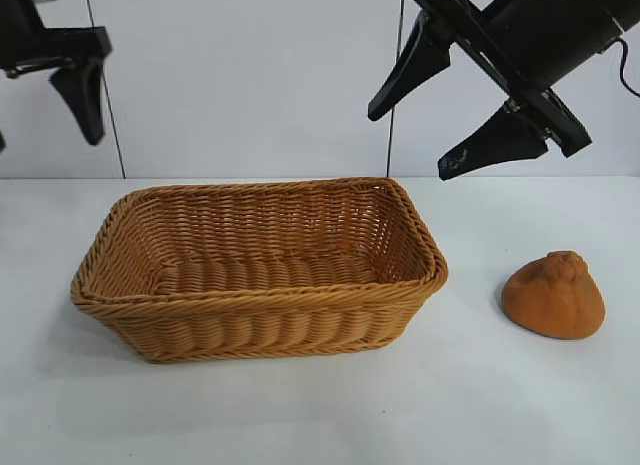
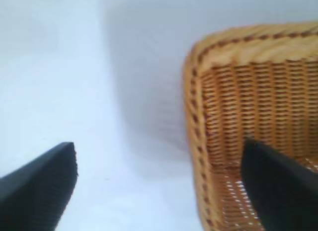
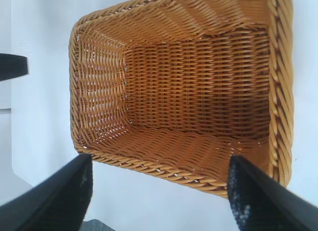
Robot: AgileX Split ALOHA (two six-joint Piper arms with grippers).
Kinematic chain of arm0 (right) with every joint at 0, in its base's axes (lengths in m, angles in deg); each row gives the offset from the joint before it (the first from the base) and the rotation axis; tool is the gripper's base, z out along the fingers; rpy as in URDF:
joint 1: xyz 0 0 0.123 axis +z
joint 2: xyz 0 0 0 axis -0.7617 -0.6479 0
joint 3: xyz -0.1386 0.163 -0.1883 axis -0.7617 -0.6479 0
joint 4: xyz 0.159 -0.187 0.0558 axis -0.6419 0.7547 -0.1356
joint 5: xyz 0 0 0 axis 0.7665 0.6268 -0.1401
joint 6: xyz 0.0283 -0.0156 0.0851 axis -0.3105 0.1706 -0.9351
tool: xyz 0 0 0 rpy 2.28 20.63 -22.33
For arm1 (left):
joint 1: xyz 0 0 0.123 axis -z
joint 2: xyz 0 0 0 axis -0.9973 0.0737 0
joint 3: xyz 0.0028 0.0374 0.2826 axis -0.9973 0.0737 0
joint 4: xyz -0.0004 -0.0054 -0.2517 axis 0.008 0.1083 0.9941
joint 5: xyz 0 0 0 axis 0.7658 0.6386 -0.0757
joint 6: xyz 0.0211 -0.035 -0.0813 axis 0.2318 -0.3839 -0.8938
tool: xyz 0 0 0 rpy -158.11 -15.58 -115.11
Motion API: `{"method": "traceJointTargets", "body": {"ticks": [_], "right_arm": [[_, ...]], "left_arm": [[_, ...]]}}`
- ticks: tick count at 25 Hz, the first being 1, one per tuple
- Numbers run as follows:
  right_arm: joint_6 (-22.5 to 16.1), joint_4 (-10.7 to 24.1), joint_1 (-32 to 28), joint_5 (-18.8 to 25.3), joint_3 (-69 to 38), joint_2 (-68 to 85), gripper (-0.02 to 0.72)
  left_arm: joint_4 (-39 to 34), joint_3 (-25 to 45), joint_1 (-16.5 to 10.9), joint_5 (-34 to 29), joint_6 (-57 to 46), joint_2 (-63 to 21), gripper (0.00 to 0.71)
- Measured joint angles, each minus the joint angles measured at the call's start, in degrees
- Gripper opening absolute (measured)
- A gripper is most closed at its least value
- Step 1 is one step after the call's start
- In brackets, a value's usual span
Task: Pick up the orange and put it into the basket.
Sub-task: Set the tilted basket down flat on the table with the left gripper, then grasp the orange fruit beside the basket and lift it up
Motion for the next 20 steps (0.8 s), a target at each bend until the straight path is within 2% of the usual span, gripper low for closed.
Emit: {"method": "traceJointTargets", "body": {"ticks": [2,4,12,17,20], "right_arm": [[0.00,0.00,0.00,0.00,0.00,0.00,0.517],[0.00,0.00,0.00,0.00,0.00,0.00,0.517],[0.00,0.00,0.00,0.25,0.00,0.00,0.517],[0.00,0.04,0.00,0.78,0.00,0.00,0.517],[0.00,0.04,0.00,1.64,0.00,0.00,0.517]], "left_arm": [[-2.10,0.00,-2.59,-1.71,0.37,-0.99,0.638],[-3.01,0.00,-3.74,-3.49,1.28,-1.69,0.638],[-2.66,0.40,-4.03,-5.65,4.40,-5.10,0.638],[-2.08,4.90,-4.03,-5.65,4.80,-10.28,0.638],[-1.80,13.64,-4.03,-5.65,5.10,-18.86,0.638]]}}
